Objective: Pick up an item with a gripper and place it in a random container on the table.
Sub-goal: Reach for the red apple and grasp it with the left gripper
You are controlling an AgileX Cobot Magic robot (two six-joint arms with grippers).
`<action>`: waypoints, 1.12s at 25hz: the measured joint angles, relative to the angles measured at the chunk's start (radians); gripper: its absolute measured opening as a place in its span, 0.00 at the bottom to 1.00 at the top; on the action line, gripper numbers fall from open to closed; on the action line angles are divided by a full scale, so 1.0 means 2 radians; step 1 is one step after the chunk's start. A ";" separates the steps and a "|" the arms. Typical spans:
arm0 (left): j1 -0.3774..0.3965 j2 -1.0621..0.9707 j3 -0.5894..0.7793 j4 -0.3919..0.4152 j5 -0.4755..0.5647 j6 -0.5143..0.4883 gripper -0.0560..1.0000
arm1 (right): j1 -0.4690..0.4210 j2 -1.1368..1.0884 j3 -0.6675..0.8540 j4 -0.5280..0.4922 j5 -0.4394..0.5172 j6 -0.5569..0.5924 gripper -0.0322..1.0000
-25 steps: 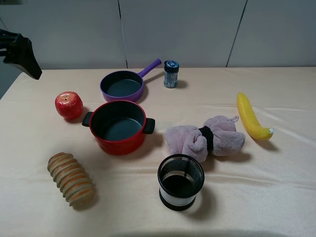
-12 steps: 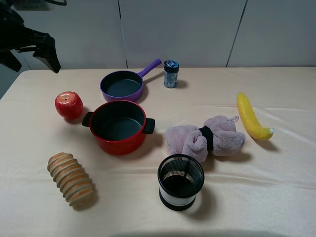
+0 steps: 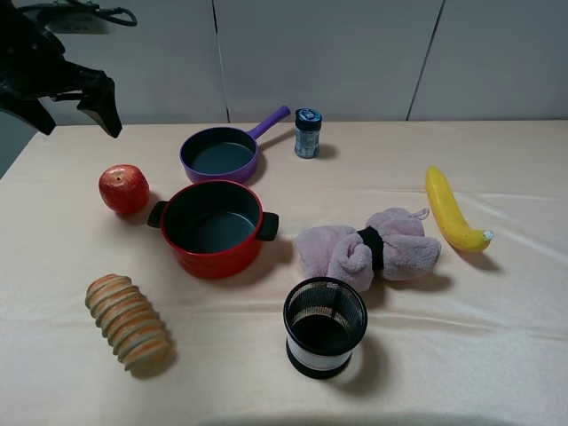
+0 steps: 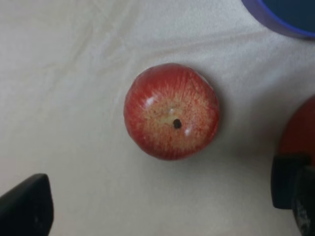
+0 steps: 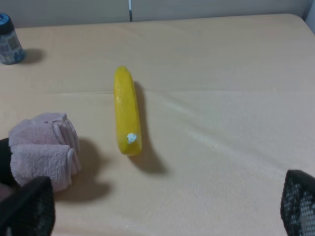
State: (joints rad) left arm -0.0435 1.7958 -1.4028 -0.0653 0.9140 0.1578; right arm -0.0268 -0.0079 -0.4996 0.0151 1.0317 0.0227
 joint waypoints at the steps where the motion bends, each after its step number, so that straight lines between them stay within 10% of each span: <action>1: 0.000 0.005 0.000 -0.004 0.000 0.002 0.99 | 0.000 0.000 0.000 0.000 0.000 0.000 0.70; 28: -0.025 0.122 0.000 0.028 -0.027 -0.022 0.99 | 0.000 0.000 0.000 0.000 0.000 0.000 0.70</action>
State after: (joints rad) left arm -0.0944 2.0401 -1.4037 -0.0093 0.8596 0.1136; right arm -0.0268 -0.0079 -0.4996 0.0151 1.0317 0.0227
